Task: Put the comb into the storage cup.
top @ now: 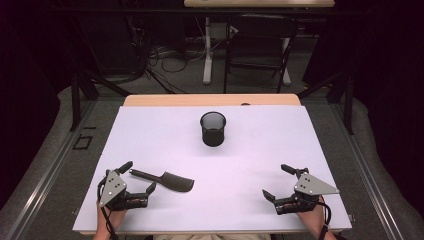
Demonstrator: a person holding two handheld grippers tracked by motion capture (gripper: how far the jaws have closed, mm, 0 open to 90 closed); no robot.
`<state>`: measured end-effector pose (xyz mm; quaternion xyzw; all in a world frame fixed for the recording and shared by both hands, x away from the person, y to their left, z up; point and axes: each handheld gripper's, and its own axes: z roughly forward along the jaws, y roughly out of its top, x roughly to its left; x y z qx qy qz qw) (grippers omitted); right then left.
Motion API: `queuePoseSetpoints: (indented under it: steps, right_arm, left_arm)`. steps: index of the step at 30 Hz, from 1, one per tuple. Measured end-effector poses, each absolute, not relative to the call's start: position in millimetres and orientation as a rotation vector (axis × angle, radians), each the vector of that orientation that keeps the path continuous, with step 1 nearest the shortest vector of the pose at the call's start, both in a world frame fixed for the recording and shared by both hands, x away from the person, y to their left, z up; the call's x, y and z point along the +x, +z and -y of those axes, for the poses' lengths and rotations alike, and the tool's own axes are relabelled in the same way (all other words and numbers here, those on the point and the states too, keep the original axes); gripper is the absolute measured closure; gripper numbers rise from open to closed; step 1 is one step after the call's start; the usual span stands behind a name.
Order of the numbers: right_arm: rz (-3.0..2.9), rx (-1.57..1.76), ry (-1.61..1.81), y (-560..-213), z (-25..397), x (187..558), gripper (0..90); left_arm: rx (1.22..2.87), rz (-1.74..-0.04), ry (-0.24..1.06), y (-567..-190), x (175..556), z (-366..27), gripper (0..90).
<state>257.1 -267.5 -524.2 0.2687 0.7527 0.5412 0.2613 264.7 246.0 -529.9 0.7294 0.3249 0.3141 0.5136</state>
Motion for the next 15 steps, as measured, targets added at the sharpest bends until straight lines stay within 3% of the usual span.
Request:
queuePoseSetpoints:
  steps: [15]
  right_arm:
    - [-2.049, 0.722, 1.456, -525.3, 266.9, 259.0, 0.0]
  left_arm:
    - [1.796, -0.884, 0.772, -524.6, 283.2, -249.1, 0.6]
